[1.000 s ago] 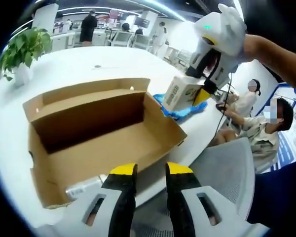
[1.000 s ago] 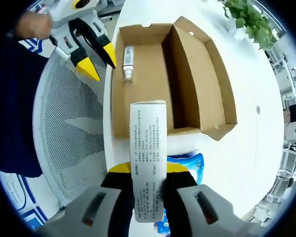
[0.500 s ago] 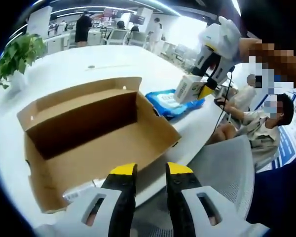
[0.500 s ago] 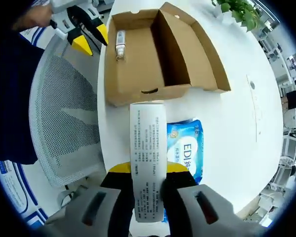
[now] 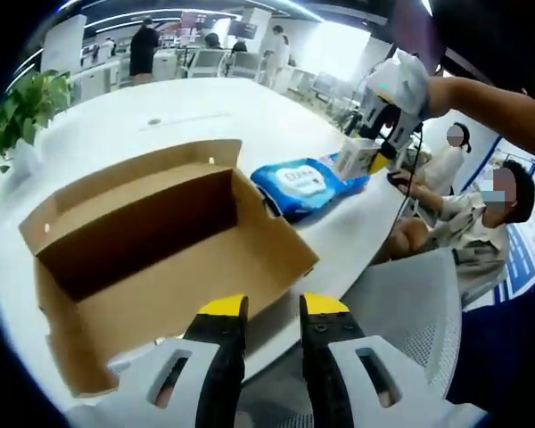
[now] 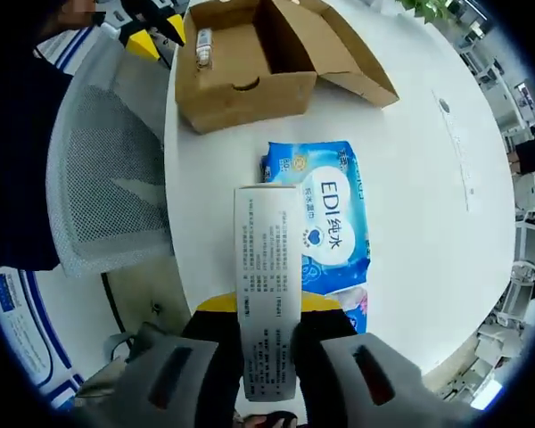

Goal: Operate the shoe box by opening the lid, removing the specified soft item, and placing it in the target area until the item is outside and the box remains undamaged.

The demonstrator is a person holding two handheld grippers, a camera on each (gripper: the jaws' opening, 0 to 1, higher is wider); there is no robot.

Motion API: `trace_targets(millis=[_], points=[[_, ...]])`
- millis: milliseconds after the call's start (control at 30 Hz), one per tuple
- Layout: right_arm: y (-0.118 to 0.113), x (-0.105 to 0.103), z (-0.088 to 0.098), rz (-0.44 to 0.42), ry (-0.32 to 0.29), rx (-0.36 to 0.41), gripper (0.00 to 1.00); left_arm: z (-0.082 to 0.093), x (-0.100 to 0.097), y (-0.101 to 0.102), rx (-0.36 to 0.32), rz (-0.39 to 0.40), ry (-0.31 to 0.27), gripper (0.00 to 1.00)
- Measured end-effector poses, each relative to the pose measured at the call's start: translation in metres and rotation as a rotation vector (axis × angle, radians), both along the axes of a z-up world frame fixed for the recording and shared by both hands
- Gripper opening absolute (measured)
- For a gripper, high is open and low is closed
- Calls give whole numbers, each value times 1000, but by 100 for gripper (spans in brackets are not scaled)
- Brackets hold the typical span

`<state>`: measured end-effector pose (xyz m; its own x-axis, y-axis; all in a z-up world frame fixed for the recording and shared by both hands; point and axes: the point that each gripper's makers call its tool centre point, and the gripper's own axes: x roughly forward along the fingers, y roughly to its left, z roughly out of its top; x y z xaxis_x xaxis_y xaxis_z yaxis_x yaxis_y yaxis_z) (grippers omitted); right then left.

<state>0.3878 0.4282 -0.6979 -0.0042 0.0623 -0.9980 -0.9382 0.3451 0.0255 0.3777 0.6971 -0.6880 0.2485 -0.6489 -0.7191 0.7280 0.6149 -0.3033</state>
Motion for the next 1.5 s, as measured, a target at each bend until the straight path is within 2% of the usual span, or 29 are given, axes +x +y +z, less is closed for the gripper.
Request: trace_targets(millis=[667,1033,1267,1500], points=[[-92,6,-7,8,26,-33,19,0,10,-48,26,13,11,21],[-115,21,-15,13,24,-15,19,1,10,-68,46,26,16,21],[-122,45,-17,34,10,-3,19,2,7,-77,57,36,22,21],[-129,72,-21,50,-1,2,19,6,9,-77,79,59,17,21]])
